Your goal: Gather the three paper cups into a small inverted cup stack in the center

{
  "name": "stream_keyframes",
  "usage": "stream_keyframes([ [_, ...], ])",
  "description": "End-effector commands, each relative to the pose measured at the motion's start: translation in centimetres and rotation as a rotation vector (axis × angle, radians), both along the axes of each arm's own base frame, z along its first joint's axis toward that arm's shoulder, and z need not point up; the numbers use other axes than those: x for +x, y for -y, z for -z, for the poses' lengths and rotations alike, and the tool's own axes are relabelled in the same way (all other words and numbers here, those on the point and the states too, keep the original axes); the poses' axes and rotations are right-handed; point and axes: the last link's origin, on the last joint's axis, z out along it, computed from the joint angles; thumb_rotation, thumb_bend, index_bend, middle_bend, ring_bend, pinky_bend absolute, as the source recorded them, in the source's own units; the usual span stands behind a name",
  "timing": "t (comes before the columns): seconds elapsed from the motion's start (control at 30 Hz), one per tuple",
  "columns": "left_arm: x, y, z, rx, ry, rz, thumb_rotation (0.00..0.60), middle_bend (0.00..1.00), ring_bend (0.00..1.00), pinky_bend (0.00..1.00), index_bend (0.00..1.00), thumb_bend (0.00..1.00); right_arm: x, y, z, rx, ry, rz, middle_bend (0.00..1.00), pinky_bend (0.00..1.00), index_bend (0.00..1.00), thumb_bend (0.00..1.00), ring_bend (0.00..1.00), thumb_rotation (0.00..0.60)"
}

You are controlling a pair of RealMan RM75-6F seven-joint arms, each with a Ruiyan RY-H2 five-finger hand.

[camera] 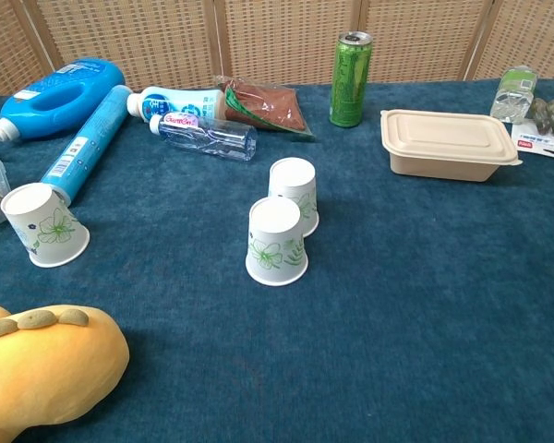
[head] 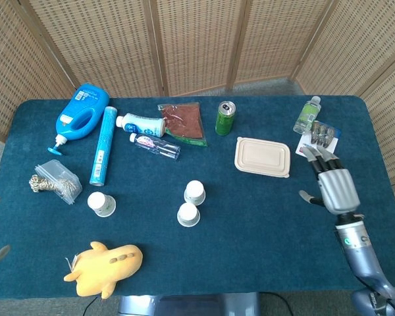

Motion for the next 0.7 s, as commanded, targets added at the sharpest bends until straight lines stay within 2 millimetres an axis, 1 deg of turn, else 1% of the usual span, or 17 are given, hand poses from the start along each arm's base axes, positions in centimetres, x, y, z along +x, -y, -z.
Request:
stream_keyframes([
  [0.03,0.1,-0.1,0.0,0.005,0.000,0.003,0.600,0.00,0.00,0.00,0.00,0.25,-2.4,-1.7,-0.6,-0.007,0.034,0.043,0.10,0.20,0.03,0.10,0.08,0.600],
  [0.17,0.2,0.0,0.0,0.005,-0.002,0.004,0.600,0.00,0.00,0.00,0.00,0.26,-3.8,-2.8,-0.9,-0.008,0.047,0.057,0.10,0.20,0.03,0.08,0.08,0.600],
  [0.33,0.3,-0.2,0.1,0.008,-0.001,0.004,0.600,0.00,0.00,0.00,0.00,0.26,-4.9,-4.4,-1.4,-0.024,0.085,0.087,0.10,0.20,0.02,0.06,0.08,0.600],
  [0.53,1.0,-1.1,0.9,-0.026,-0.020,0.042,0.600,0.00,0.00,0.00,0.00,0.26,-5.0,-6.4,-1.8,-0.038,0.098,0.121,0.10,0.18,0.02,0.03,0.07,0.600],
  [0.7,2.2,-3.0,2.0,-0.080,-0.068,0.093,0.600,0.00,0.00,0.00,0.00,0.25,-5.1,-7.9,-1.8,-0.047,0.107,0.148,0.10,0.18,0.02,0.03,0.06,0.600],
])
